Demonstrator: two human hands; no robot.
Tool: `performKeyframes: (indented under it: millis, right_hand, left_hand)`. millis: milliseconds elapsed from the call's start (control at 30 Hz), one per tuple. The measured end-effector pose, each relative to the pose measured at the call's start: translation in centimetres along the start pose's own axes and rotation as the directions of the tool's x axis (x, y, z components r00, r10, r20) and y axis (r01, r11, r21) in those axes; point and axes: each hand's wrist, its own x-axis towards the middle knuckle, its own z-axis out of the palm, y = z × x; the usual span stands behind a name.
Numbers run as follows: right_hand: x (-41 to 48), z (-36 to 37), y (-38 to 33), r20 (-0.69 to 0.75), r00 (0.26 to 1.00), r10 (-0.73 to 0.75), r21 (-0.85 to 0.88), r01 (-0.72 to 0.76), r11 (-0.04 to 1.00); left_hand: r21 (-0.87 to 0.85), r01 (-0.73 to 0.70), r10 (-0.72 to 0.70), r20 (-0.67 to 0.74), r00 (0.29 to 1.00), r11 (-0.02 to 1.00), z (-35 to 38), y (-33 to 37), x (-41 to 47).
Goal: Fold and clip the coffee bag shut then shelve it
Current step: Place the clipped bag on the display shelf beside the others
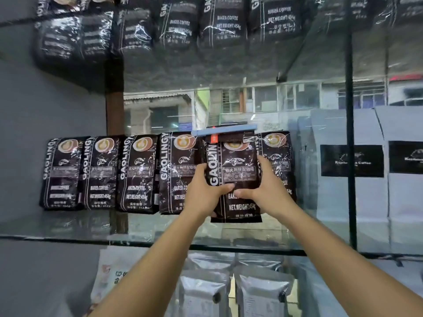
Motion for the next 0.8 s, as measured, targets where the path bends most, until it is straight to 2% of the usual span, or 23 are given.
performKeyframes:
  millis: [200, 300, 433, 800]
  right_hand:
    - [0.9, 0.6, 0.6, 0.040, 0.997, 0.064, -0.036, -0.063, 0.997]
    - [0.6, 0.2, 0.6, 0.107, 0.993, 0.042, -0.016, -0.040, 0.999]
    - [1.2, 0.4, 0.9, 0.158, 0.987, 0.028, -0.154, -0.003, 0.988]
    - [3.5, 1.2, 1.6, 0.196, 0.976, 0.095, -0.234, -0.048, 0.971]
  left_hand:
    - [0.052, -0.017, 0.016, 0.013, 1.000, 0.999, 0.2, -1.5, 1.7]
    - [0.182, -0.088, 0.069, 0.110, 0.992, 0.979, -0.3, -1.8, 1.4]
    - [0.336, -0.217, 0.145, 0.224, 0.964, 0.916, -0.3, -2.1, 1.1]
    - [0.363, -0.174, 0.094, 0.226, 0.969, 0.916, -0.5, -3.1, 3.8]
